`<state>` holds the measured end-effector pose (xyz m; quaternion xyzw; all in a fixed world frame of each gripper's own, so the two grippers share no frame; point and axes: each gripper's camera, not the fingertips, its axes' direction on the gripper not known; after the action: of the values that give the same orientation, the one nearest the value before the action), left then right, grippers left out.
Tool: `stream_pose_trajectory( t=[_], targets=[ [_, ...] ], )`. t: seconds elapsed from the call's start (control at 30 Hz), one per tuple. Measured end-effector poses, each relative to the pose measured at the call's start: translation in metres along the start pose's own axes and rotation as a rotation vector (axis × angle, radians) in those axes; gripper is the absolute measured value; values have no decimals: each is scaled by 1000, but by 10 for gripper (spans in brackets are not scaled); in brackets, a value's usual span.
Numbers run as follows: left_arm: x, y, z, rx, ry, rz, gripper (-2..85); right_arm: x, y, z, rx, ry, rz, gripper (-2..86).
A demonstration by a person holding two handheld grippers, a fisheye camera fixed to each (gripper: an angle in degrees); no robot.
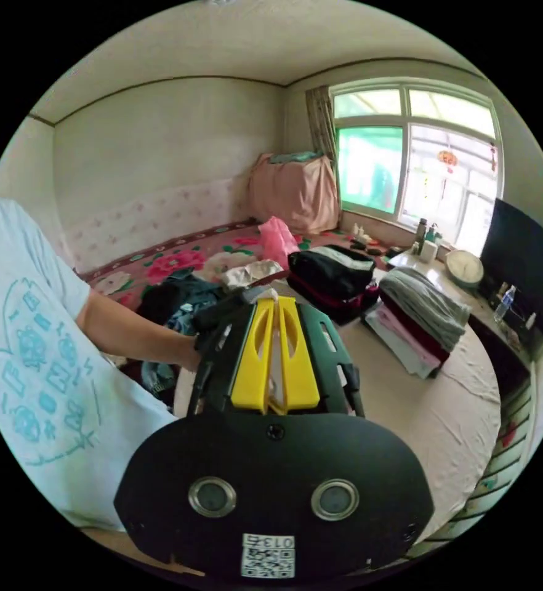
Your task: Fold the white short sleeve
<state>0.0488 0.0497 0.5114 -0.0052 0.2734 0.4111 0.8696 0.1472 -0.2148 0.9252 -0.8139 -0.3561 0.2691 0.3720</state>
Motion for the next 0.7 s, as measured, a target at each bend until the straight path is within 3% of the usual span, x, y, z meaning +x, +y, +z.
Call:
stream_pose_trajectory(
  t=[0.13, 0.3, 0.43, 0.53, 0.6, 0.7],
  targets=[
    [-58, 56, 48, -142, -5, -139, 5, 9, 50, 35, -91, -43, 138, 60],
    [-130, 152, 59, -194, -4, -404, 31, 42, 166, 8, -195, 223, 382, 119],
    [-173, 222, 32, -294, -108, -548, 83, 49, 268, -4, -365, 260, 552, 129],
    [-198, 262, -22, -219, -273, -689, 91, 32, 311, 17, -453, 222, 593, 129],
    [-195, 255, -47, -123, -353, -614, 99, 23, 325, 37, -465, 194, 610, 127],
    [-169, 190, -9, -197, -337, -268, 137, 20, 333, 79, -437, 141, 610, 109]
  ],
)
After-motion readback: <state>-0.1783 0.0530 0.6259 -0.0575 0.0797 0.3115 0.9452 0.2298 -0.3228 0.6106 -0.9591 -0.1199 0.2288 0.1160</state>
